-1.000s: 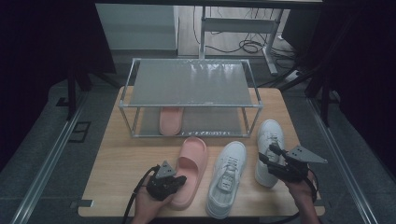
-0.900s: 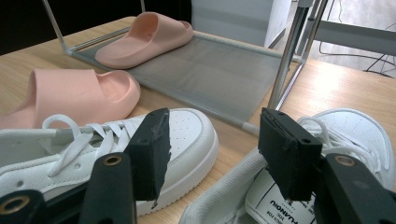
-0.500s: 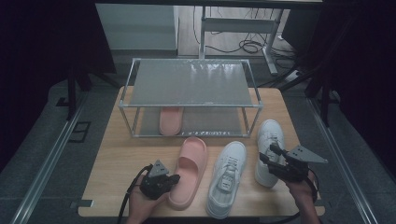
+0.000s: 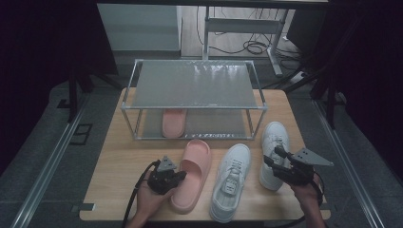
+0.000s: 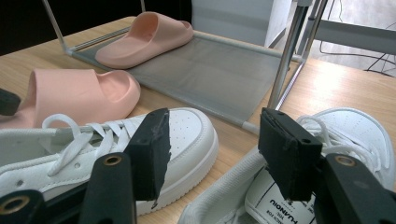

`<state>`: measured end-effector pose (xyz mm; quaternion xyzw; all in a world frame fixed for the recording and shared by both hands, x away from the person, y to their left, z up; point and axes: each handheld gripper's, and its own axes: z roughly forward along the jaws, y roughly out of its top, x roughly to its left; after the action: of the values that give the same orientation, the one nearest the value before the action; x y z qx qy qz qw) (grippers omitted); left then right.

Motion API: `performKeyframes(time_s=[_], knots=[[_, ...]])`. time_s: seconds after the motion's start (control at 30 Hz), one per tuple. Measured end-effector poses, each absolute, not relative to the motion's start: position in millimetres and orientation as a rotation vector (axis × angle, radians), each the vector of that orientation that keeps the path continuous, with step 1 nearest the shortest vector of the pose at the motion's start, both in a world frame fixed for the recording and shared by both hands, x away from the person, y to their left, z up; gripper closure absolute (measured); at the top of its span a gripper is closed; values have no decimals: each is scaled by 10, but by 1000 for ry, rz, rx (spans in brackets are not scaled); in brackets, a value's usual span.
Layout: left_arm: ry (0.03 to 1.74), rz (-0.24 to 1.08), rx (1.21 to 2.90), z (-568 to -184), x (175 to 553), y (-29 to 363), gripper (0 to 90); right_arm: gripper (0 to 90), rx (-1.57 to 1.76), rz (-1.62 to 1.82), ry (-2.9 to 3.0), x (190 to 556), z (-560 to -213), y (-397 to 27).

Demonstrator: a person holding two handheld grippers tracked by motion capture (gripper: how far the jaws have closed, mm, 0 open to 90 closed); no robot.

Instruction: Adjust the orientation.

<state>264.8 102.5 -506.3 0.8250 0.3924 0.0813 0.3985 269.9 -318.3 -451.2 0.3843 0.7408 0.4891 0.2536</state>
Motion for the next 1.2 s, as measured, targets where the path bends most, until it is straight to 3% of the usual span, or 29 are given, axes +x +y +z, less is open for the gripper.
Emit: performKeyframes(time_s=[0.83, 1.2], knots=[[1098, 209, 2056, -5122, 2986, 1288, 886, 439, 1050, 1328, 2007, 2695, -4505, -3207], [1098, 202, 2047, -5104, 2970, 1315, 863, 439, 1052, 1326, 2001, 2695, -4500, -3221]])
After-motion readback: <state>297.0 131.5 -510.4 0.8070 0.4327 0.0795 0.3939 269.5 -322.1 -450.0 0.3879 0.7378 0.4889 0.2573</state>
